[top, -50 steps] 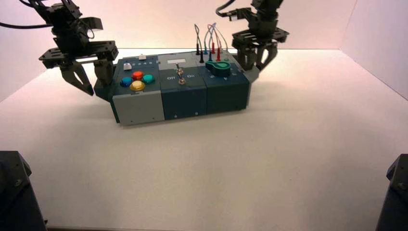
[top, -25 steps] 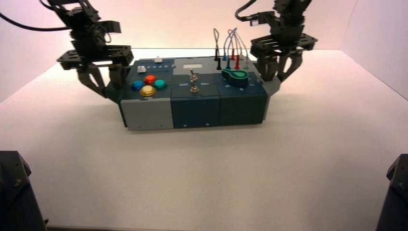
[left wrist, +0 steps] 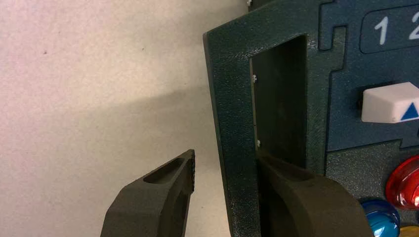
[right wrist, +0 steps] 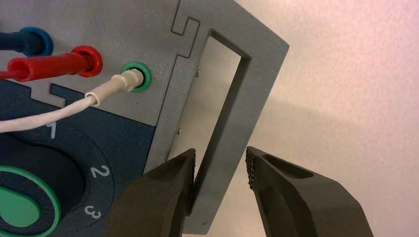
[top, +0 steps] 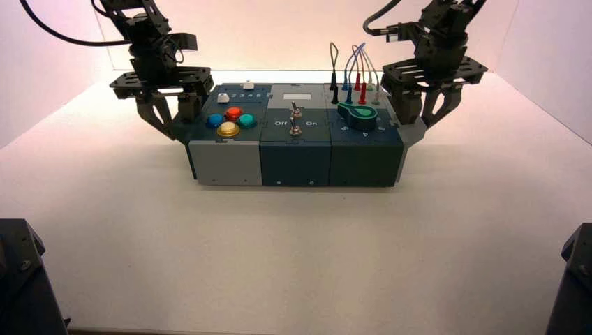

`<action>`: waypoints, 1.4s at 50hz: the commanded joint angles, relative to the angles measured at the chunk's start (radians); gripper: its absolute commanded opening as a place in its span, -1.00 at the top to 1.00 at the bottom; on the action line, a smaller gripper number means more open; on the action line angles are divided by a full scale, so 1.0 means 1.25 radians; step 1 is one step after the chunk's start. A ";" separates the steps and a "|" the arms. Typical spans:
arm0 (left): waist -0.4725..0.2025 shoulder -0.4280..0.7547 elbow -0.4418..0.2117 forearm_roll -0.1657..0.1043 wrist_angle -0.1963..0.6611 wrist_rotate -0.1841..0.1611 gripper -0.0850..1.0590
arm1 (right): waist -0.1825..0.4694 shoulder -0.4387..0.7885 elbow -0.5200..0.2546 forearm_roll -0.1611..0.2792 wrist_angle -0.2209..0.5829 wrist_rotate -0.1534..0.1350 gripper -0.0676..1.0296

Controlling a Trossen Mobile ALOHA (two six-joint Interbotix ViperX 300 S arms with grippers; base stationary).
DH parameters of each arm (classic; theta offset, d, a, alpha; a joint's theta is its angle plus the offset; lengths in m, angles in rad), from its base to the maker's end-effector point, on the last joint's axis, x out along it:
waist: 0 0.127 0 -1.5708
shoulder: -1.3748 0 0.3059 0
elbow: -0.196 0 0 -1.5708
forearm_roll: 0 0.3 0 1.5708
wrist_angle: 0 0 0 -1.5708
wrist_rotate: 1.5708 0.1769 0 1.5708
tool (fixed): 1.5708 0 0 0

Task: Move the box closer.

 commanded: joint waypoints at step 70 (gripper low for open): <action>-0.077 -0.108 0.034 -0.017 -0.001 -0.001 -0.22 | -0.015 -0.013 -0.086 -0.050 -0.012 -0.002 -0.15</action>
